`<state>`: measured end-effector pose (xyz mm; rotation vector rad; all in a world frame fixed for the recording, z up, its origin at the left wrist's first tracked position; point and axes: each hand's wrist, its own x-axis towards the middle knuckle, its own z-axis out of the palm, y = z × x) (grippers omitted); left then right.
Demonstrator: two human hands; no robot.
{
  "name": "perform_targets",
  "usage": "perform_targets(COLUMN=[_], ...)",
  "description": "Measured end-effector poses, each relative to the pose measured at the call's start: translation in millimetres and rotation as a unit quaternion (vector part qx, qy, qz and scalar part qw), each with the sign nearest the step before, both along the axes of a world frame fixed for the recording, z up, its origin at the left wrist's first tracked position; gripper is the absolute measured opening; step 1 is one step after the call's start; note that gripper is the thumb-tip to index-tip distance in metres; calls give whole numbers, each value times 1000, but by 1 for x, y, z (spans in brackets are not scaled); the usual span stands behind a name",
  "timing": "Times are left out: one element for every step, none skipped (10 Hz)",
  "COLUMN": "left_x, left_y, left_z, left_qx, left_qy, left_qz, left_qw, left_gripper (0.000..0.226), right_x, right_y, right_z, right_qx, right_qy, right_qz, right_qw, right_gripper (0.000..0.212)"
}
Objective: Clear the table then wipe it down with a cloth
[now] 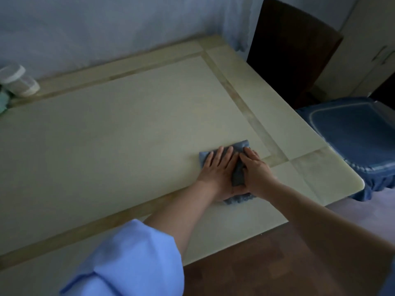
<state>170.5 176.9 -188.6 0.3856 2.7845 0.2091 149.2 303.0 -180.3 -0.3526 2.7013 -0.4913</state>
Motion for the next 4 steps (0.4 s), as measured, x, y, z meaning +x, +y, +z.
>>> perform_targets(left_x=[7,16,21,30], left_y=[-2,-12,-25,-34], left_z=[4,15,36,65], left_qx=[29,68,70,89], left_qy=[-20,-32,-7,17], left_qz=[10,44,72,91], left_qw=[999,996,995,992], left_gripper=[104,96,81,66], right_x=[6,15,20,27], right_y=[-4,-9,-16,-21], right_z=[12,33,59,85], right_qx=[-23,-61,-93,-108], right_qy=[21,40,55,57], right_qz=[-17,-43,-51,-33], right_qw=[999,996,993,992], right_gripper=[61,43,33,39])
